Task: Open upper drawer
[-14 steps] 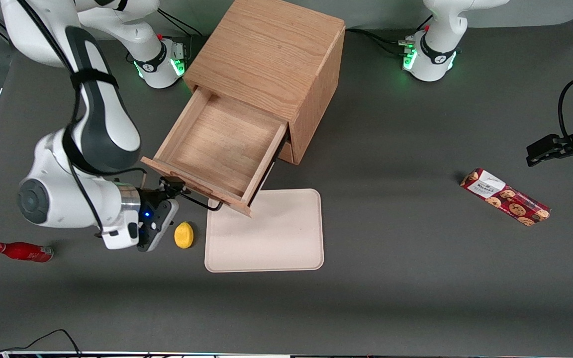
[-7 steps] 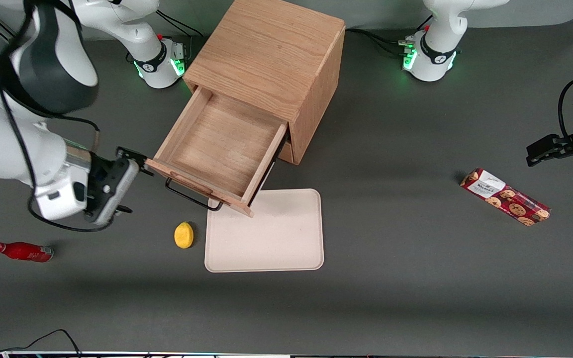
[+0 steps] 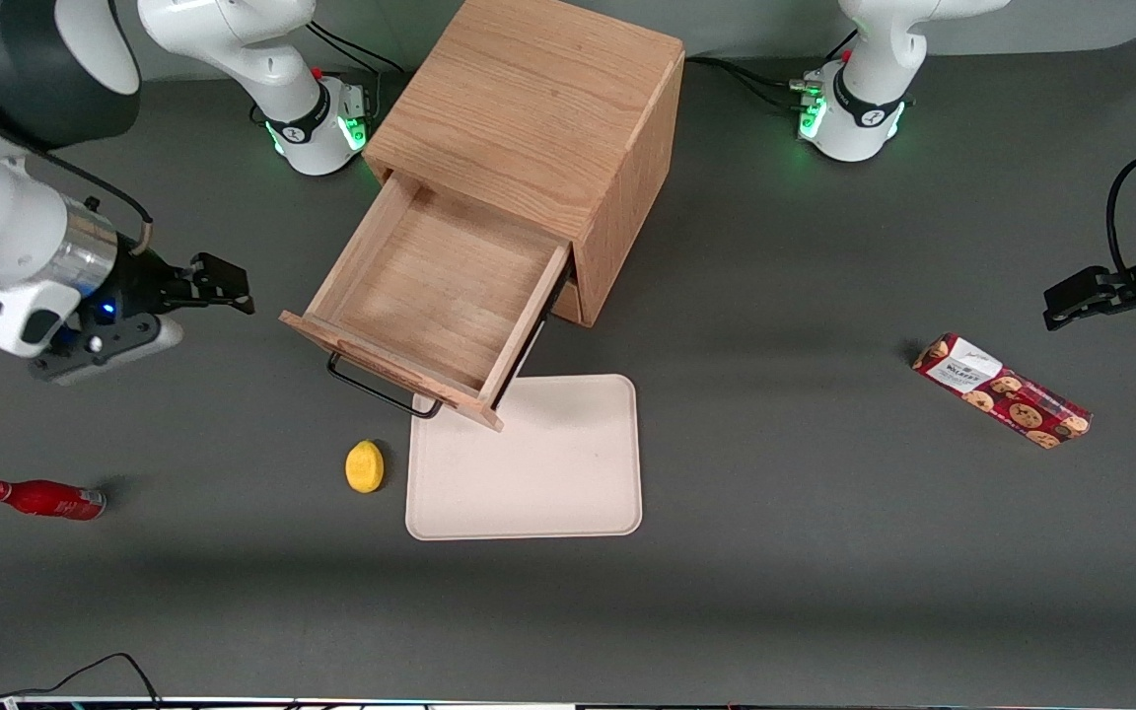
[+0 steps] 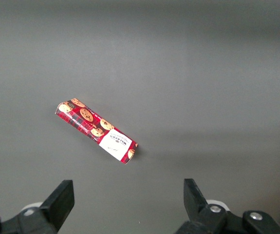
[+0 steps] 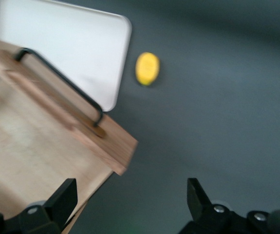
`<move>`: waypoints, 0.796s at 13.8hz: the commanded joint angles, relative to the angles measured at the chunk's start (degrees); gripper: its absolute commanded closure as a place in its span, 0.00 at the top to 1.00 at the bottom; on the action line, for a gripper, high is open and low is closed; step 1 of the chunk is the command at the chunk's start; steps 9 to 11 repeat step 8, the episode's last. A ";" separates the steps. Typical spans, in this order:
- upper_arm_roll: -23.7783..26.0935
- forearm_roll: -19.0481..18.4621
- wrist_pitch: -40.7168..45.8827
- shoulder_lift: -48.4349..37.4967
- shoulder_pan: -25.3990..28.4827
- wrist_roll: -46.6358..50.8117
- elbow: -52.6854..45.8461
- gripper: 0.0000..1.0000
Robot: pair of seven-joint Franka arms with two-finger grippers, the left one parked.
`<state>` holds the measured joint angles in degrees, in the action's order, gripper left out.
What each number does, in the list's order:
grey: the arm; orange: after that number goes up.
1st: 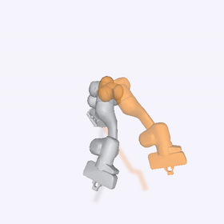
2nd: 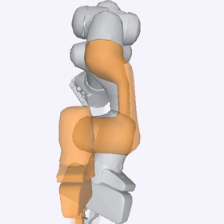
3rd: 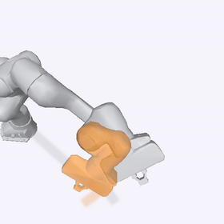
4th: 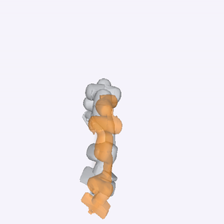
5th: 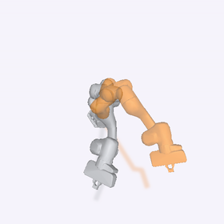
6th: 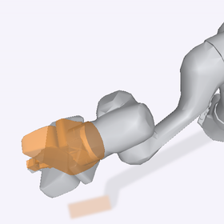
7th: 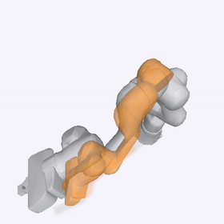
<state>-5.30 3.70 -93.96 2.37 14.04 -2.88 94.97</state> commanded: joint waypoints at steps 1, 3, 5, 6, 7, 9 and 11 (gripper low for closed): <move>-3.55 -3.08 -4.91 -9.39 -0.24 4.90 12.85 1.00; -7.42 -3.26 -4.66 -9.58 -1.03 3.94 12.87 1.00; -7.88 -3.96 -4.30 -9.58 -1.21 4.28 12.08 1.00; -7.88 -4.23 -4.04 -9.23 -1.29 4.37 10.86 1.00; -7.97 -4.14 -3.78 -8.79 -1.38 4.81 10.15 1.00; -8.40 -4.14 -3.78 -8.79 -1.56 4.81 9.97 1.00; -8.40 -4.14 -3.78 -8.79 -1.56 4.81 9.97 1.00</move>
